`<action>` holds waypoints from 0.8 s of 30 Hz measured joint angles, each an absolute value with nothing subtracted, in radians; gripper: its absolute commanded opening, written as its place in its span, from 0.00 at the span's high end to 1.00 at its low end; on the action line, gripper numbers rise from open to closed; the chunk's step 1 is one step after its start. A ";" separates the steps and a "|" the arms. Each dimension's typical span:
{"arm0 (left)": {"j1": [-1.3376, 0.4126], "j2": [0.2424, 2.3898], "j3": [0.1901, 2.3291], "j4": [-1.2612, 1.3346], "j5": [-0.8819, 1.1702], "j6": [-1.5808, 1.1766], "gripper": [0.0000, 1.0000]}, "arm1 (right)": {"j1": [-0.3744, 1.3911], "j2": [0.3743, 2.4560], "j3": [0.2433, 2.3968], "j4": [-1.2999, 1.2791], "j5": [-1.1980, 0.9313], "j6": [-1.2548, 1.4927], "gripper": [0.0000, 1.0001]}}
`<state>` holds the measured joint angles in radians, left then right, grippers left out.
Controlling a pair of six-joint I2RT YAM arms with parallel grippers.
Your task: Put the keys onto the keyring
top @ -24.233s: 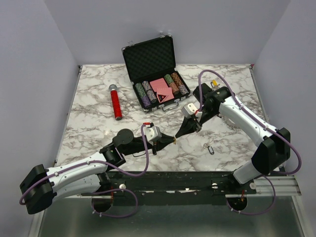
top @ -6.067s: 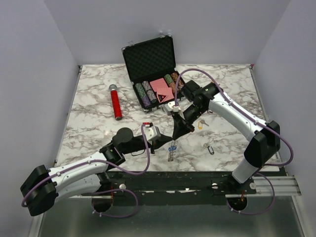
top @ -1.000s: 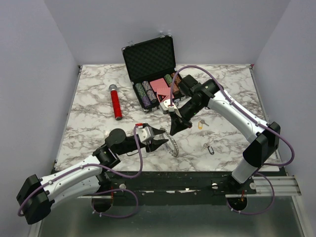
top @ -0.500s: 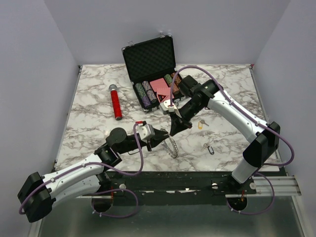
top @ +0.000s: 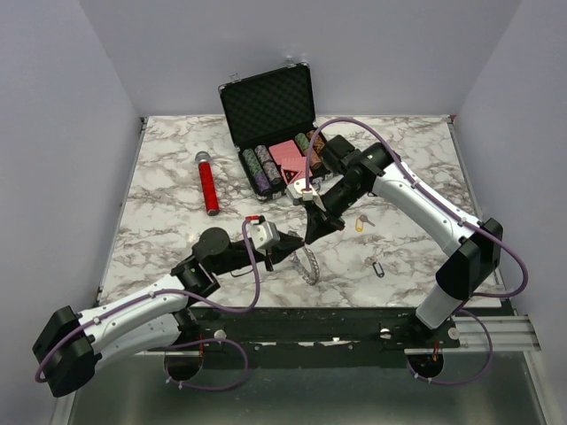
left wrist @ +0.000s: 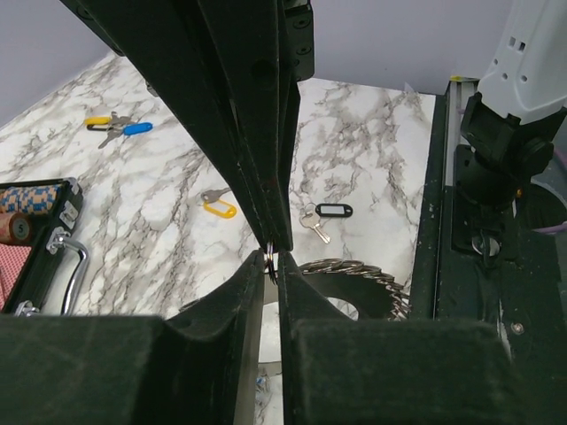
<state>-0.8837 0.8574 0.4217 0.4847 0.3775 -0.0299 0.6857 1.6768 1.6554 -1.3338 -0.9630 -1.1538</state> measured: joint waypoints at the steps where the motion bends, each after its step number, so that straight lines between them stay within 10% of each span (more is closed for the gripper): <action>1: -0.884 0.859 0.425 0.481 0.378 -0.030 0.93 | 0.686 1.677 1.655 -1.334 -0.963 -1.154 0.99; 9: -0.883 0.865 0.437 0.469 0.380 -0.028 1.00 | 0.686 1.677 1.655 -1.337 -0.967 -1.154 0.93; 14: -0.883 0.818 0.394 0.496 0.368 -0.034 1.00 | 0.686 1.677 1.655 -1.338 -0.986 -1.143 0.62; 24: -0.844 0.599 0.217 0.580 0.354 -0.101 1.00 | 0.685 1.676 1.655 -1.337 -1.026 -1.133 0.60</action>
<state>-0.8440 0.5995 0.2173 0.5797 0.3542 -0.1009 0.6853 1.6756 1.6554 -1.3369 -1.0264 -1.1332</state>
